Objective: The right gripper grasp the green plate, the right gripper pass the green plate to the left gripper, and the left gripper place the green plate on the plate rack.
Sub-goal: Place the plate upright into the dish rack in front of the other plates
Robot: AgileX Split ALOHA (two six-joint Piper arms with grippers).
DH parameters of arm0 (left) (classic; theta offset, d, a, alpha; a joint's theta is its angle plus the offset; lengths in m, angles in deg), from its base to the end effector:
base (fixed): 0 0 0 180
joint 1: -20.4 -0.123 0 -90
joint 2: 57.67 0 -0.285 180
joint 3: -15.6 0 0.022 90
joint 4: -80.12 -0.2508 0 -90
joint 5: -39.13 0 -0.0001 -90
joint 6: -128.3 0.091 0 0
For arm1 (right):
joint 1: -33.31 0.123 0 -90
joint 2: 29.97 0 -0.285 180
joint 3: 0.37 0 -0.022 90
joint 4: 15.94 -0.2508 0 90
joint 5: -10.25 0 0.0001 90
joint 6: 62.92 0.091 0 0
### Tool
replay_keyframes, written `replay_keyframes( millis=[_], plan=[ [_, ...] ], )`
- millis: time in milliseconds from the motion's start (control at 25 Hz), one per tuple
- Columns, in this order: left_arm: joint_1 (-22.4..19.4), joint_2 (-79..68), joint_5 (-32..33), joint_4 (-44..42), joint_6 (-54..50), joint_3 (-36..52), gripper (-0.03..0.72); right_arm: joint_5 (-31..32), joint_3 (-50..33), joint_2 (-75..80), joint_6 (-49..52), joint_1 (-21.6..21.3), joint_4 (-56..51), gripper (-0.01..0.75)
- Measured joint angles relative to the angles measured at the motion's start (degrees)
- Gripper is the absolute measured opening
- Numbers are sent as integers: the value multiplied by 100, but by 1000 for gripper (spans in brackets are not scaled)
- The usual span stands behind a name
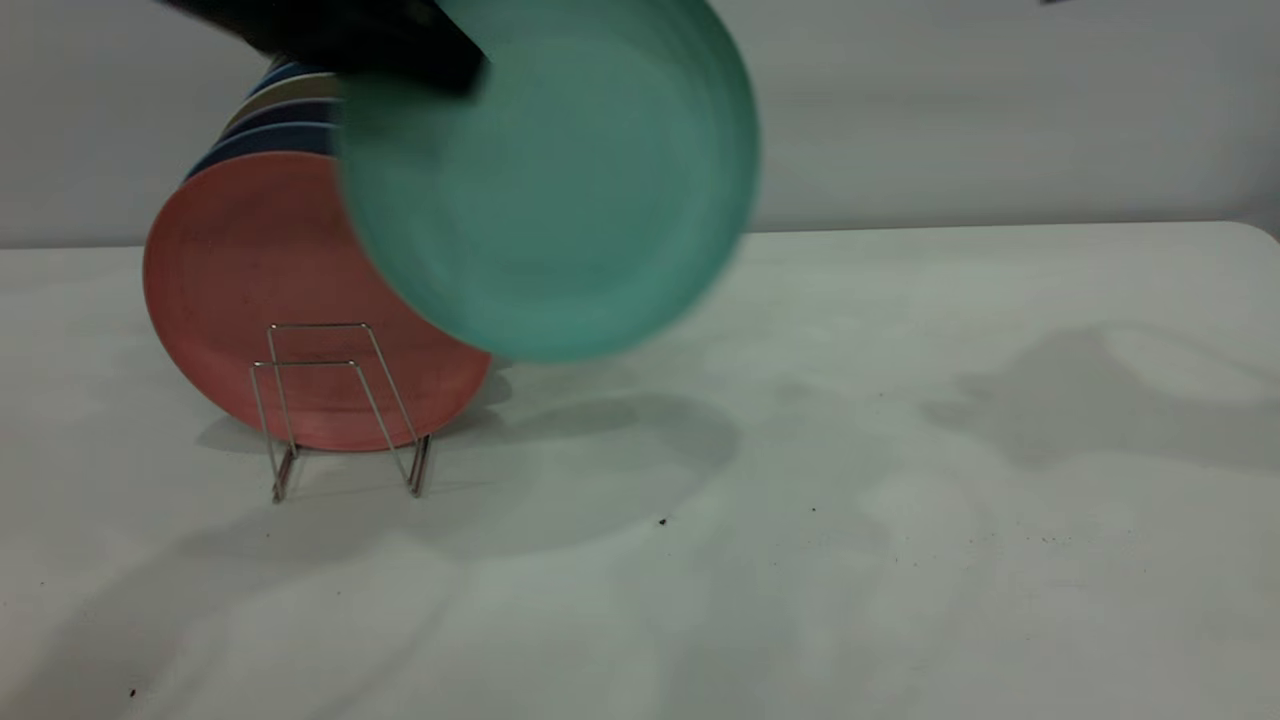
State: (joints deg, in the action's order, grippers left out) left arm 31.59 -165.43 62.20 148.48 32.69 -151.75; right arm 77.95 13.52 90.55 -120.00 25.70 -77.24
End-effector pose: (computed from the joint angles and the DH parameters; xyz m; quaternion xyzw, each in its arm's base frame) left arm 0.3662 -0.1063 0.2327 0.2985 0.8403 -0.1433 0.4293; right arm 0.4189 0.0186 0.2692 -0.2052 0.8515 0.3833 0.2931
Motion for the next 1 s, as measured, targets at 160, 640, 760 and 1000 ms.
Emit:
replay_keyframes(
  millis=[160,640,760,1000],
  plan=[
    [-618,407,572,-64,1113,0,104,97,-56,-821,884,131,1170,454],
    [-1559,652,1108,-713,3599,-234,104,170,-3009,-3805,1494,484,1929,438],
    [-1559,652,1202,-1485,3604,-381,104,176,-3822,-4668,1629,484,2122,438],
    [-1559,652,1187,-2528,3604,-408,104,117,-4926,-6483,2023,484,2722,438]
  ],
)
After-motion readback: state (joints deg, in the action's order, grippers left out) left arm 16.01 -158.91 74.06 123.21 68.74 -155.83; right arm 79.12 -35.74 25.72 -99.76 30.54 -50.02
